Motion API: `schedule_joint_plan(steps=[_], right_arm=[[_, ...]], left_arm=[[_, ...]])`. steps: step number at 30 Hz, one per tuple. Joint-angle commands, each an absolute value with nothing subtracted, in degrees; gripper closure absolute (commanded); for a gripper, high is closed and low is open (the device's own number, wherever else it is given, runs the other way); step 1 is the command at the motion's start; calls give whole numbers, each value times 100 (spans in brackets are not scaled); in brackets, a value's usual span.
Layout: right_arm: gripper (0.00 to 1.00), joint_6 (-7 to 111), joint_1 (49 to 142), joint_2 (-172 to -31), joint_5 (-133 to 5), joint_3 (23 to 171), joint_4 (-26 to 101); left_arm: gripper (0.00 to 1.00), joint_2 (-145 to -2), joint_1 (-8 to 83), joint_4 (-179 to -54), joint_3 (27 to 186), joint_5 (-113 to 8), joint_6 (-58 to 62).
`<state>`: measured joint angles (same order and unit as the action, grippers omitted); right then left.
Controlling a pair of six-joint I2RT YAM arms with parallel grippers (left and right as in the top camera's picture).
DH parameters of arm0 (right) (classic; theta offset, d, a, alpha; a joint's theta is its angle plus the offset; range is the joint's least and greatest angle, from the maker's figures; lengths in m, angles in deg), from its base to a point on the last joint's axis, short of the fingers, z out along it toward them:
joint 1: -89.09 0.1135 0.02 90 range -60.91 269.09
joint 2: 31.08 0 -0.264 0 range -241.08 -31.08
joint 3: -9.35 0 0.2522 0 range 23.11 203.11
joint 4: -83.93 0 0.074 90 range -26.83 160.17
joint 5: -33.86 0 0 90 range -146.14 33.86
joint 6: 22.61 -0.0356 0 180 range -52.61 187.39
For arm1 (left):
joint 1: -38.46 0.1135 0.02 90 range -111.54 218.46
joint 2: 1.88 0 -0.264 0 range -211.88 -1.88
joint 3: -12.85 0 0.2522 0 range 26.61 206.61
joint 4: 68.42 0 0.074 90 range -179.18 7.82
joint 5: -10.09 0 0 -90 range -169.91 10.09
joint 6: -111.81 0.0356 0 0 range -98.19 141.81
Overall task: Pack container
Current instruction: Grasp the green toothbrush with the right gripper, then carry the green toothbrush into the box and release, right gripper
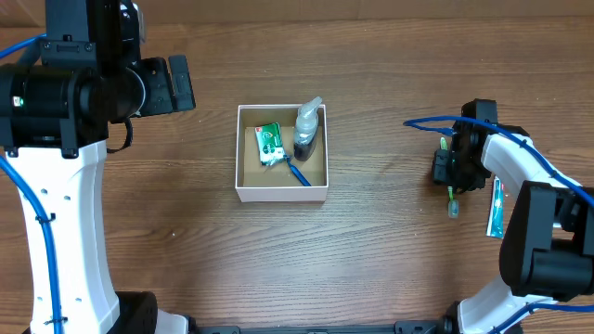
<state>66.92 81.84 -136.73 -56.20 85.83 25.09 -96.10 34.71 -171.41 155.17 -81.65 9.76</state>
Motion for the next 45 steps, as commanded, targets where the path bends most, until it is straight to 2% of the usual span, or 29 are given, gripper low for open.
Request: schedule_joint_plan(steps=[1,4,6,10,17,21,27,31,36,41,42,44,45], right_arm=[[81,6661,8173,-13699,-5735,8502,2514],[87,6515,8173,-13697,-5738,8568,2477],[96,6515,8173,-13697,-5738,8633,2407],[96,6292,8173,-13694,-5790,9005,1932],[96,6270,8521,-13504,-6396,10646,140],[96,6600,9251,-13012,-6529,11691,-319],[96,7669,10923,-12346,-6393,12139,173],[96,7841,11909,-12462,-5956,12128,492],[96,7861,12547,-12971,-5967,12063,811],[95,7988,12923,-13651,-5965,12063,848],[92,7986,12964,-13742,-5965,12063,866],[77,7986,12991,-13876,-5967,12063,922],[75,7986,12991,-13915,-5965,12063,955]], left_arm=[[0,-9629,3469,-17152,15501,-8138,1004],[0,-9629,3469,-17152,15501,-8138,1007],[0,-9629,3469,-17152,15501,-8141,1004],[0,-9629,3471,-17152,15501,-8138,1007],[0,-9629,3469,-17150,15501,-8138,1004],[0,-9629,3469,-17150,15501,-8138,1004],[0,-9629,3469,-17150,15501,-8138,1002],[0,-9629,3469,-17154,15501,-8138,1002],[0,-9629,3469,-17158,15501,-8138,1002],[0,-9629,3469,-17158,15501,-8138,1002],[0,-9629,3469,-17161,15501,-8138,1002],[0,-9629,3469,-17161,15501,-8138,1002],[0,-9629,3469,-17161,15501,-8136,1002]])
